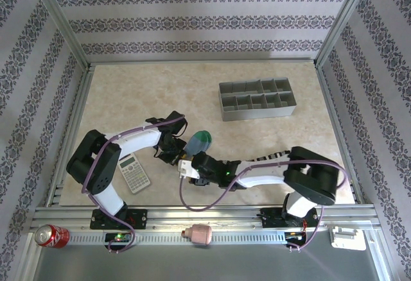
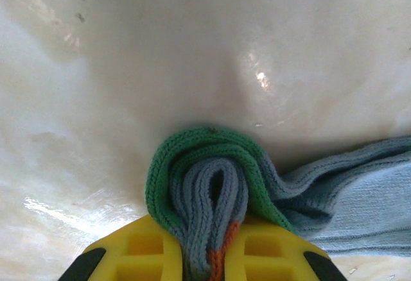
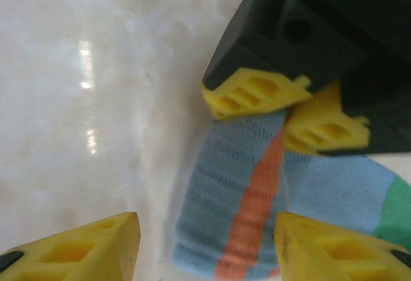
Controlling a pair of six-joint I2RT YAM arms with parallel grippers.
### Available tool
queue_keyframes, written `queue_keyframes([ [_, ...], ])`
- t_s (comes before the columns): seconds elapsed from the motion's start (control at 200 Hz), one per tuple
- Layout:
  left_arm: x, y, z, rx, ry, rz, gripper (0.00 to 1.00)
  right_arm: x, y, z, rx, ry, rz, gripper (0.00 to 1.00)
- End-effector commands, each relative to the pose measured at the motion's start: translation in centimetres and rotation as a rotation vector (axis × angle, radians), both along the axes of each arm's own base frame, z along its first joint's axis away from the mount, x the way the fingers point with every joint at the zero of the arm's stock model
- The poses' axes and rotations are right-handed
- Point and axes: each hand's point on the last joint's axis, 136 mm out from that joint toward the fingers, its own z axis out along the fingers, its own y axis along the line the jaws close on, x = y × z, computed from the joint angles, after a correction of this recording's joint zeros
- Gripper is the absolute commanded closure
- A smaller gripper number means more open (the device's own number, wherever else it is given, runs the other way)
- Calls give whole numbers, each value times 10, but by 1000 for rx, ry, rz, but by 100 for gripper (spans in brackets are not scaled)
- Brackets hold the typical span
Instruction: Roll the socks
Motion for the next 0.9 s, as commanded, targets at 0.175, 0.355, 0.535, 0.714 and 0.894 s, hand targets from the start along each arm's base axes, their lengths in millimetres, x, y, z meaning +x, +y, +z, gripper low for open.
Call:
queue_keyframes([
  [0.175, -30, 25, -21, 122, 131, 17, 100, 26, 9, -17, -194, -215, 1, 48],
  [0.355, -26, 24, -17, 113, 105, 26, 100, 20, -2, -36, -221, -151, -21, 90],
  [0.535, -13, 28, -1, 90, 17, 53, 75, 9, -21, -49, -171, 11, -77, 100],
  [0.714, 7, 41, 25, 53, -117, 111, 29, -9, -40, -68, -92, 252, -122, 100],
  [0.894, 26, 55, 42, 3, -254, 150, 16, -20, -50, -81, -32, 438, -153, 100],
])
